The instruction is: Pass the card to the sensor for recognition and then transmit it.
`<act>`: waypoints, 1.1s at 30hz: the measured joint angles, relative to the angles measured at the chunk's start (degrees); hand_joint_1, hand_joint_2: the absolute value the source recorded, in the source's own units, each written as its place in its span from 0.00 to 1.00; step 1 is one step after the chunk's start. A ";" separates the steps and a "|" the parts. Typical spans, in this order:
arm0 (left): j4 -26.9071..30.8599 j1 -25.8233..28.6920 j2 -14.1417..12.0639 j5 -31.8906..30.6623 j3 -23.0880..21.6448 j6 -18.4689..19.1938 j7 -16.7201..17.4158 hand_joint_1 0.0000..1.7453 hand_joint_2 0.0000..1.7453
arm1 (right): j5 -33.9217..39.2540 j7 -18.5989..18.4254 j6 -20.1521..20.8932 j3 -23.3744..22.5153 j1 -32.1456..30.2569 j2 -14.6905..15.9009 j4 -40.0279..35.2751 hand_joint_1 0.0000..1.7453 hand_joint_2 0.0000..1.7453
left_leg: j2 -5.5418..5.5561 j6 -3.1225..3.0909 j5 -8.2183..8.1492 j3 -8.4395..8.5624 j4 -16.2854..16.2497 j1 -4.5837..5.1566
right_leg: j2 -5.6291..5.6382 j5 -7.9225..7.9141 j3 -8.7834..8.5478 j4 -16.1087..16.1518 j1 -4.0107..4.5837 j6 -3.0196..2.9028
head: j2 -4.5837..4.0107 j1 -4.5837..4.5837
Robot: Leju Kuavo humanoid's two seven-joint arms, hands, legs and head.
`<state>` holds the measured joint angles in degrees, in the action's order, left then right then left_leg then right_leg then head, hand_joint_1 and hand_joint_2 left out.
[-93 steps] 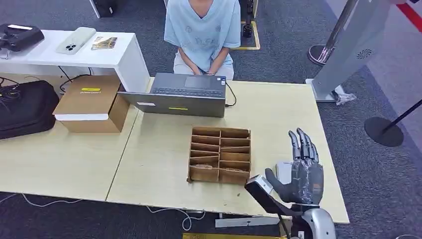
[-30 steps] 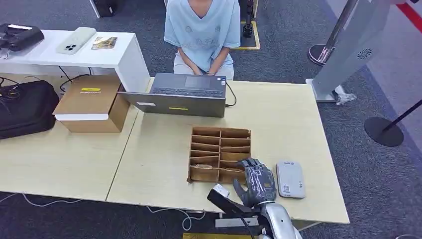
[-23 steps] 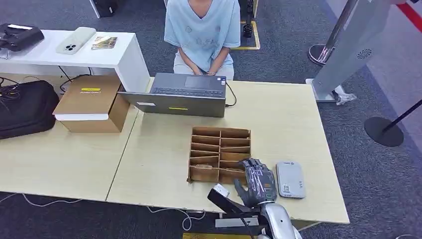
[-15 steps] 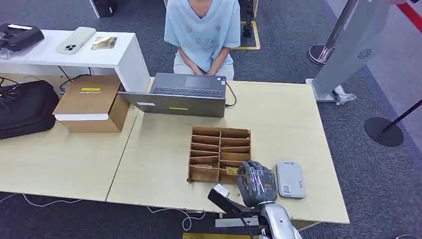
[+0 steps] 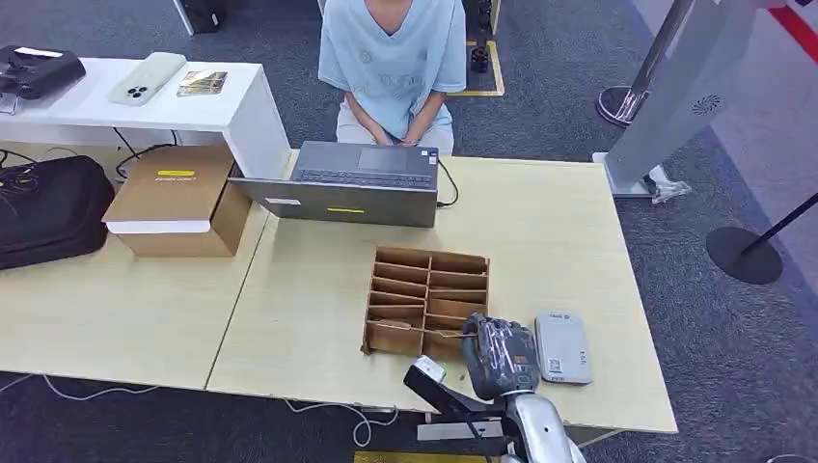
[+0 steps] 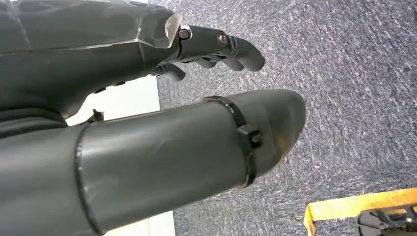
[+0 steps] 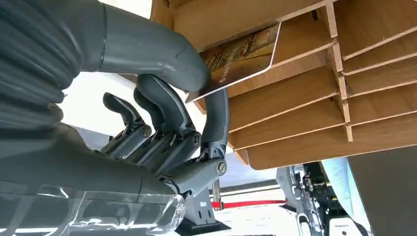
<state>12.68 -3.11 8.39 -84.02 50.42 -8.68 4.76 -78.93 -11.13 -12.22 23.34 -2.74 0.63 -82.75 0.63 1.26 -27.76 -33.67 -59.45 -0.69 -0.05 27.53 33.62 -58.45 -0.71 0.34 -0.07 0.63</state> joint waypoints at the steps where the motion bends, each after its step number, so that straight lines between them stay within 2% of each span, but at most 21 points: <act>1: 0.00 0.00 0.00 0.00 0.00 0.00 0.00 0.00 0.00 | 0.00 0.04 -0.04 -0.02 0.00 0.00 0.00 1.00 1.00 | 0.00 0.00 0.00 0.00 0.00 0.00 | 0.00 0.00 0.00 0.00 0.00 0.00 | 0.00 0.00; 33: 0.00 -0.01 0.00 -0.76 0.00 -0.09 -0.66 0.00 0.00 | -0.26 4.85 -9.38 -1.38 -0.96 -0.96 -1.71 1.00 1.00 | 0.00 0.00 0.00 0.00 0.00 0.00 | 0.01 0.00 0.00 0.00 0.00 0.00 | 0.00 0.00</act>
<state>12.68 -3.12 8.39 -84.78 50.42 -8.76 4.11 -79.19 -6.27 -21.59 21.97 -3.71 -0.33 -84.46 0.62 1.26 -27.76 -33.67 -59.45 -0.69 -0.05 27.53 33.62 -58.44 -0.71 0.34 -0.07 0.63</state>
